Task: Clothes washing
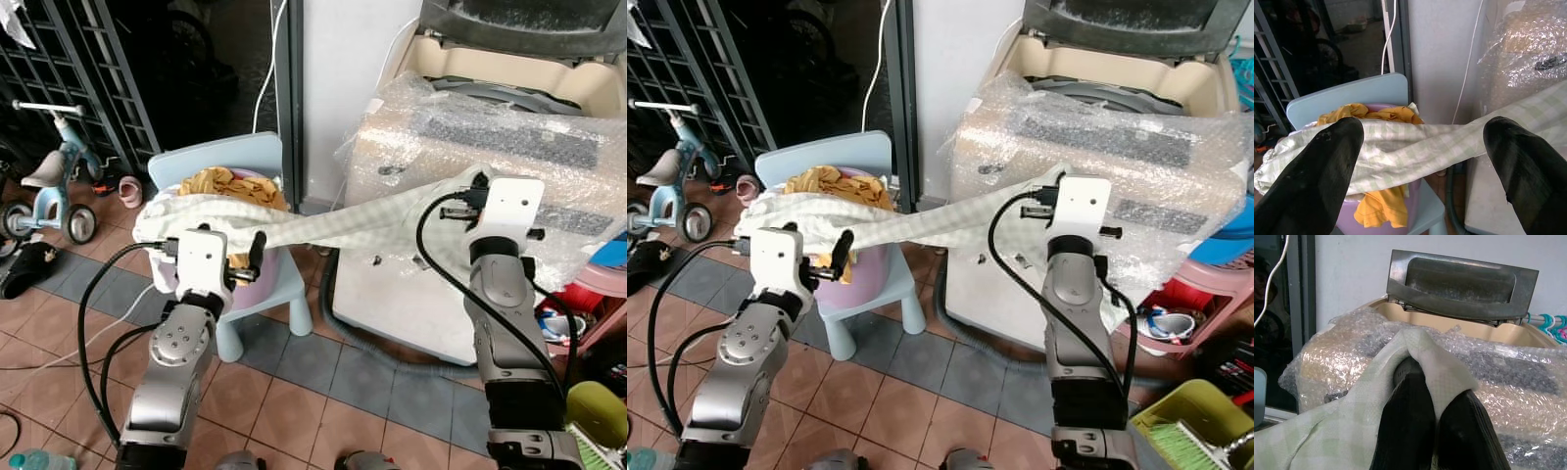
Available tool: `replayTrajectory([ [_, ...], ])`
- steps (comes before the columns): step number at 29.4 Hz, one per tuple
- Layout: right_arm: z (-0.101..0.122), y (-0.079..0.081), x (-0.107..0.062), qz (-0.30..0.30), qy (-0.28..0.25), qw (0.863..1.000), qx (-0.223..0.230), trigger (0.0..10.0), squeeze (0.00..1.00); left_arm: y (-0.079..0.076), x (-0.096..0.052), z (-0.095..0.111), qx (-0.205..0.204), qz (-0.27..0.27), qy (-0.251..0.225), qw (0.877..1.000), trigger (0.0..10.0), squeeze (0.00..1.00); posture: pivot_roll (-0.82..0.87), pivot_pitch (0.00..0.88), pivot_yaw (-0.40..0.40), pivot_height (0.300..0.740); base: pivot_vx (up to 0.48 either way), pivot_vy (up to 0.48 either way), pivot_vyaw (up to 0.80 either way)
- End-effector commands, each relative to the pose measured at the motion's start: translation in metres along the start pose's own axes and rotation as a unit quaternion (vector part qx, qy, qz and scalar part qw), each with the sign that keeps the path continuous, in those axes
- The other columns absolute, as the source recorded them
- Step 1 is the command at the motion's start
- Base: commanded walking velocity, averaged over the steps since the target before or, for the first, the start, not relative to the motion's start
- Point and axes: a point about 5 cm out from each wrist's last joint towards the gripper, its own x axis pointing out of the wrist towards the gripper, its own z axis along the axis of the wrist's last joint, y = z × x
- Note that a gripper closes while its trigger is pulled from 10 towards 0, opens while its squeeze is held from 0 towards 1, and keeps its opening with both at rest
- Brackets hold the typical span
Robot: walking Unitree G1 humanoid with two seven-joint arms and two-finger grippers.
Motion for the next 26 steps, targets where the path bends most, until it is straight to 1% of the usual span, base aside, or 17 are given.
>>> replayTrajectory([
  [1, 0.008, 0.002, 0.005, 0.014, -0.022, 1.0, 0.001, 10.0, 0.0, -0.001, 0.002, 0.003, 0.001, -0.004, -0.005, 1.0, 10.0, 0.0, -0.05, 0.0, 0.016, 0.74, 0.48, 0.0, -0.61],
  [6, 0.016, 0.007, 0.01, 0.038, -0.046, 0.998, -0.012, 10.0, 0.0, -0.003, 0.001, 0.001, -0.001, -0.005, -0.004, 1.0, 10.0, 0.0, -0.05, 0.0, 0.014, 0.74, 0.48, 0.0, -0.6],
  [8, 0.022, 0.009, 0.013, 0.058, -0.061, 0.996, -0.017, 10.0, 0.0, -0.004, 0.001, 0.001, -0.002, -0.005, -0.004, 1.0, 10.0, 0.0, -0.05, 0.0, 0.013, 0.74, 0.48, 0.0, -0.62],
  [12, 0.041, 0.015, 0.024, 0.123, -0.102, 0.987, -0.024, 10.0, 0.0, -0.005, 0.002, 0.001, -0.003, -0.007, -0.004, 1.0, 10.0, 0.0, -0.05, 0.0, 0.014, 0.74, 0.48, 0.0, -0.42],
  [13, 0.052, 0.017, 0.03, 0.148, -0.123, 0.981, -0.028, 10.0, 0.0, -0.005, 0.002, 0.001, -0.003, -0.008, -0.004, 1.0, 10.0, 0.0, -0.06, 0.0, 0.014, 0.74, 0.48, 0.0, 0.0],
  [14, 0.052, 0.017, 0.03, 0.148, -0.123, 0.981, -0.028, 10.0, 0.0, -0.005, 0.002, 0.001, -0.003, -0.008, -0.004, 1.0, 10.0, 0.0, -0.06, 0.0, 0.014, 0.74, 0.48, 0.0, 0.0],
  [17, 0.069, 0.018, 0.04, 0.178, -0.147, 0.972, -0.034, 10.0, 0.0, -0.005, 0.004, 0.001, -0.003, -0.008, -0.004, 1.0, 10.0, 0.0, -0.06, 0.0, 0.012, 0.74, 0.48, 0.0, 0.0],
  [18, 0.078, 0.017, 0.047, 0.19, -0.158, 0.968, -0.038, 10.0, 0.0, -0.005, 0.006, 0.002, -0.002, -0.008, -0.005, 1.0, 10.0, 0.0, -0.06, 0.005, 0.009, 0.74, 0.48, 0.0, 0.0],
  [20, 0.086, 0.016, 0.054, 0.197, -0.168, 0.965, -0.043, 10.0, 0.0, -0.006, 0.007, 0.002, -0.003, -0.008, -0.005, 1.0, 10.0, 0.0, -0.06, 0.012, 0.008, 0.74, 0.48, 0.0, 0.0],
  [22, 0.105, 0.014, 0.068, 0.205, -0.187, 0.959, -0.052, 10.0, 0.0, -0.007, 0.008, 0.003, -0.005, -0.006, -0.009, 1.0, 10.0, 0.0, -0.06, 0.002, 0.002, 0.74, 0.48, 0.0, 0.0],
  [23, 0.105, 0.014, 0.068, 0.205, -0.187, 0.959, -0.052, 10.0, 0.0, -0.007, 0.008, 0.003, -0.005, -0.006, -0.009, 1.0, 10.0, 0.0, -0.06, 0.002, 0.002, 0.74, 0.48, 0.0, 0.0],
  [25, 0.113, 0.01, 0.077, 0.203, -0.188, 0.959, -0.055, 10.0, 0.0, -0.008, 0.008, 0.003, -0.006, -0.006, -0.009, 1.0, 10.0, 0.0, -0.06, 0.0, -0.001, 0.74, 0.48, 0.0, 0.0],
  [26, 0.117, 0.006, 0.084, 0.196, -0.182, 0.963, -0.045, 10.0, 0.0, -0.008, 0.007, 0.002, -0.007, -0.006, -0.008, 1.0, 10.0, 0.0, -0.06, 0.001, -0.002, 0.74, 0.48, 0.0, 0.0],
])
